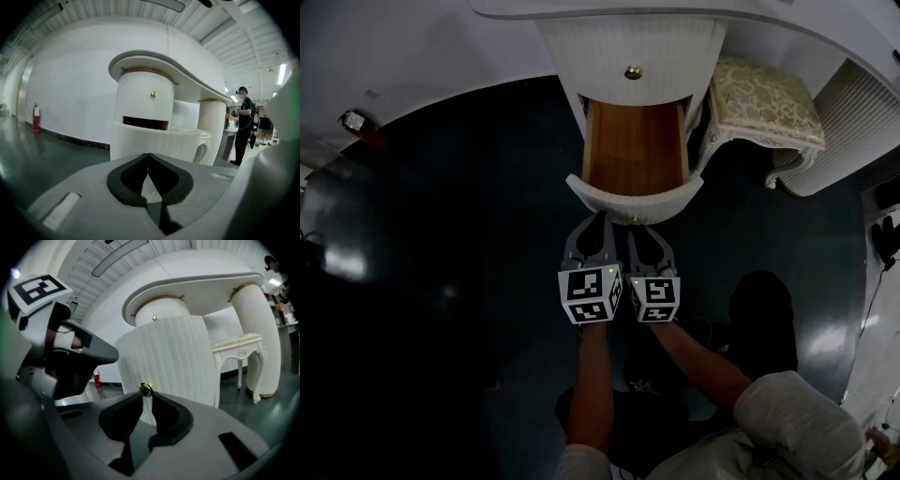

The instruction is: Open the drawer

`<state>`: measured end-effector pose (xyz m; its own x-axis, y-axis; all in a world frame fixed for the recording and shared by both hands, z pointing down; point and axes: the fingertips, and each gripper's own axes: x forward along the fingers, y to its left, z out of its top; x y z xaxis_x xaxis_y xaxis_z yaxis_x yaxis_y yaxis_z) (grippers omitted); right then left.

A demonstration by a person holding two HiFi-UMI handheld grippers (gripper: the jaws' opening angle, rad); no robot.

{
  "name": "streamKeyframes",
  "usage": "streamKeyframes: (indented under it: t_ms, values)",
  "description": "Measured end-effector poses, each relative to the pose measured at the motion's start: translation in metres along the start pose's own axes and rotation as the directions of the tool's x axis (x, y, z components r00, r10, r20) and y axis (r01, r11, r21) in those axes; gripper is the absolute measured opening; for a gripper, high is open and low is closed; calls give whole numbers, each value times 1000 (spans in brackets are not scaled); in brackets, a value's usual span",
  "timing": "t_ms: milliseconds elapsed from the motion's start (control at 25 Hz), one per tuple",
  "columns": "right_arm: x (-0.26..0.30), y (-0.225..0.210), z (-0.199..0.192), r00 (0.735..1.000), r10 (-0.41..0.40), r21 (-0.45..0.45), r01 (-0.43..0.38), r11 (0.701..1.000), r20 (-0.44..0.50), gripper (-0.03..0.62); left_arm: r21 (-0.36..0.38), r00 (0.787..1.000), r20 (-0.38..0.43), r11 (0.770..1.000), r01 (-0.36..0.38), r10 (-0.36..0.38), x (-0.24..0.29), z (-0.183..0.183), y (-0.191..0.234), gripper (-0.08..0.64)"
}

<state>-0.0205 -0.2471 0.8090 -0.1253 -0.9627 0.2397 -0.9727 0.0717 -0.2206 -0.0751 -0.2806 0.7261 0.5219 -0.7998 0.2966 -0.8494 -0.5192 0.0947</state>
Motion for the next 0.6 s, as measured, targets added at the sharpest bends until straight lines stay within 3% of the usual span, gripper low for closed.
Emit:
streamKeyframes:
  t_ms: [40,200,280,400,600]
  values:
    - [-2,1,-6,998,-1,11,2,1000,-64,22,-34,1000,1,999,-22,22,-5,4,2,11]
    - [-48,-12,-27,955,-1,6,2,1000,-298,15,-189,991,-23,973,-135,134,-32,6,1,11]
    - [-77,-19,-20,932,-4,20,13,1000,-363,15,-182,986,-68,970,-161,151,-50,3,-2,11]
    - [-105,-10,17,925,51,22,-46,999,-378,15,-129,966,-183,970,-207,182,-85,11,5,11]
    - [-130,-10,81,913,123,59,-109,992,-389,15,-171,951,-216,951,-259,220,-128,74,-16,11]
